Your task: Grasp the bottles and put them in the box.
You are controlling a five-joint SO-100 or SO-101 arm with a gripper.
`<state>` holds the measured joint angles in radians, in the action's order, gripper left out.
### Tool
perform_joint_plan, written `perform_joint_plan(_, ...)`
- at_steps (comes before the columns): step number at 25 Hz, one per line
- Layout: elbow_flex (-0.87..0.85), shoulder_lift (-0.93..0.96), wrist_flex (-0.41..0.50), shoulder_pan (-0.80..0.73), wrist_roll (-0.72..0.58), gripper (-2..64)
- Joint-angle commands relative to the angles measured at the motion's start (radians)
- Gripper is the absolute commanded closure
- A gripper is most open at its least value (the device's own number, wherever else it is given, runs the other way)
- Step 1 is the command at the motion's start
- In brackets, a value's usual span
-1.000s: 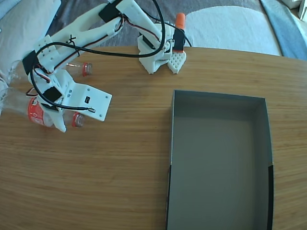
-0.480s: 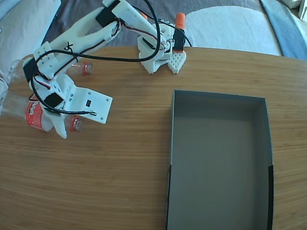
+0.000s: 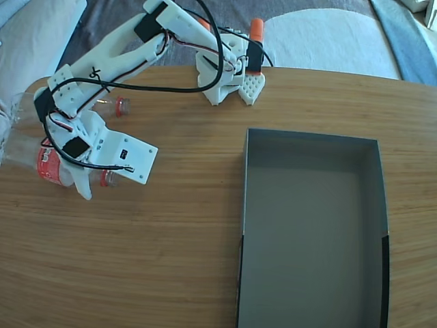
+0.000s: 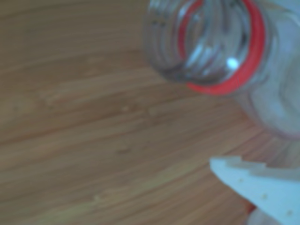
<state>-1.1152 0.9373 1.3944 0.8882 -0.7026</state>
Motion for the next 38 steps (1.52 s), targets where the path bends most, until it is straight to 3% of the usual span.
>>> perform_joint_plan(1, 0.044, 0.034, -0.003, -0.003, 0.025, 14.9)
perform_joint_plan(11, 0.074, 0.023, -0.005, -0.020, 0.161, 14.9)
perform_joint_plan(36, 0.003, 0.020, -0.046, 0.009, 0.164, 15.1)
perform_joint_plan(38, 0.003, 0.020, -0.046, 0.009, 0.164, 17.9)
